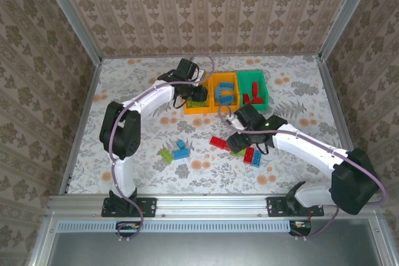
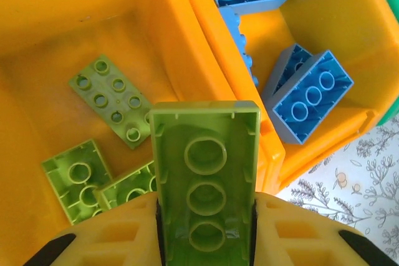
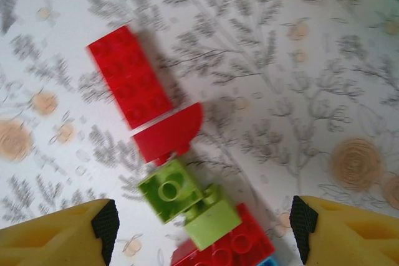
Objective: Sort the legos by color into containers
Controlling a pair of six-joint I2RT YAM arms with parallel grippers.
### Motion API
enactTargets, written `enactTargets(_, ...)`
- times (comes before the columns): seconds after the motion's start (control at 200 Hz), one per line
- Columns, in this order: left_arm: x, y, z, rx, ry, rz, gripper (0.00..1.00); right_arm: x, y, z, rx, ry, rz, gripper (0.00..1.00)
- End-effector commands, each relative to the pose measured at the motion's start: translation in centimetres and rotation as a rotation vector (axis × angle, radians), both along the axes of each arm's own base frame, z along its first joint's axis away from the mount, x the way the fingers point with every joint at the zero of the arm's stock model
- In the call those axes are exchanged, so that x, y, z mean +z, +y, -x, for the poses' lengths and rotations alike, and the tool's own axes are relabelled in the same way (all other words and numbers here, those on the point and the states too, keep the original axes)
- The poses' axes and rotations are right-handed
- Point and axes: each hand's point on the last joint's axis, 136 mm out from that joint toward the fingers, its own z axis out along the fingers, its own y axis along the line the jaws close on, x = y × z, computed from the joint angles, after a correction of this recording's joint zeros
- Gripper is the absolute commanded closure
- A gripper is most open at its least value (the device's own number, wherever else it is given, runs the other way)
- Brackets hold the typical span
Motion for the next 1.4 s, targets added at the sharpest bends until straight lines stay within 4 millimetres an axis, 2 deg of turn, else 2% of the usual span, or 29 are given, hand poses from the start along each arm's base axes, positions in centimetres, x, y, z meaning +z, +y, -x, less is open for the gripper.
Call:
enactTargets(0.0,0.9,0.0,-1.4,0.051,0.025,0.058,0.68,-1.3,0.2,2.1,0.127,0.058,0.093,0.25)
enactTargets(0.1,1.0,-0.1,-2.1,0.065,0.025,0.080,0.68,-1.8,0.2,2.9,0.205,0.077,0.159,0.26)
enactTargets(0.11,1.0,-0.1,-2.1,0.065,0.026,0.081,0.68,-2.5,0.1,3.1,0.212,0.097,0.177,0.26)
enactTargets(0.17,1.2,-0.1,-2.5,0.074,0.025,0.096,0.68,-3.0,0.2,3.2,0.239,0.120,0.202,0.26)
enactTargets(0.465,2.0,0.5,-4.0,0.121,0.014,0.136,0.60,-4.7,1.1,2.3,0.301,0.140,0.263,0.29)
enactTargets(0.58,2.1,0.2,-3.7,0.108,0.022,0.152,0.54,-5.6,1.1,2.3,0.322,0.162,0.292,0.30)
enactTargets(0.755,2.3,0.4,-2.9,0.105,0.017,0.153,0.38,-6.4,1.2,2.2,0.339,0.183,0.314,0.39)
enactTargets(1.12,5.1,1.4,-1.6,0.113,-0.036,0.176,0.33,-7.6,0.6,2.1,0.348,0.205,0.363,0.60)
enactTargets(1.245,5.6,2.3,-1.0,0.124,-0.052,0.164,0.32,-6.8,1.1,1.8,0.333,0.182,0.332,0.68)
enactTargets(1.395,5.6,4.0,0.2,0.137,-0.069,0.118,0.32,-3.4,3.2,1.0,0.301,0.085,0.176,0.71)
